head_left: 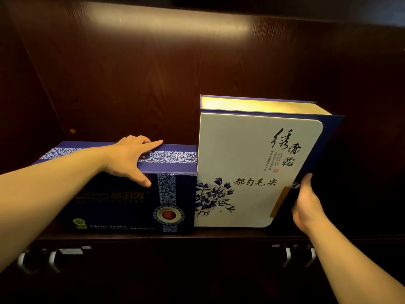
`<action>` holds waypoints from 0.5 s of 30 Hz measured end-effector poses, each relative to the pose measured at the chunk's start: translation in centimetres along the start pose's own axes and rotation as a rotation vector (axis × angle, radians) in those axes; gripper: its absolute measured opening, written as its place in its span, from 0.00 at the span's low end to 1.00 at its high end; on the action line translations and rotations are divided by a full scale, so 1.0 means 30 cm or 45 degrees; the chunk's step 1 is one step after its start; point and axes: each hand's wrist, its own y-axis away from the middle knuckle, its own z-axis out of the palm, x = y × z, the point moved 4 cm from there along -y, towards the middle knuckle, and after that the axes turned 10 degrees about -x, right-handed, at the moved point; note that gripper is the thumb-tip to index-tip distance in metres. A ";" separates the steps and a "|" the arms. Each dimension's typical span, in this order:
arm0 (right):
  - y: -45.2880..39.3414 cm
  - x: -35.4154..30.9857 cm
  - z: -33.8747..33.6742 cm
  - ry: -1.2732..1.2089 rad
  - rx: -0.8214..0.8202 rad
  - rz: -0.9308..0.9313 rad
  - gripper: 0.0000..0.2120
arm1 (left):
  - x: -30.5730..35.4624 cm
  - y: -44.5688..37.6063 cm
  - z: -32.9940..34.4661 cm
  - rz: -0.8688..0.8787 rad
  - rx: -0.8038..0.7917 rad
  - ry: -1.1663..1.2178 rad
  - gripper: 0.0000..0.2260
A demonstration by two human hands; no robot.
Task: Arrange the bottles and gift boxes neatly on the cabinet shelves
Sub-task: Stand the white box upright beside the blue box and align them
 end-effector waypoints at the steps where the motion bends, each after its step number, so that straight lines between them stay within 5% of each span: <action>1: 0.000 -0.001 -0.001 -0.002 -0.002 -0.003 0.35 | 0.002 -0.001 0.000 0.006 0.003 0.005 0.62; 15: -0.007 -0.023 -0.102 -0.027 0.019 -0.031 0.36 | 0.100 -0.066 -0.014 0.088 0.028 -0.003 0.58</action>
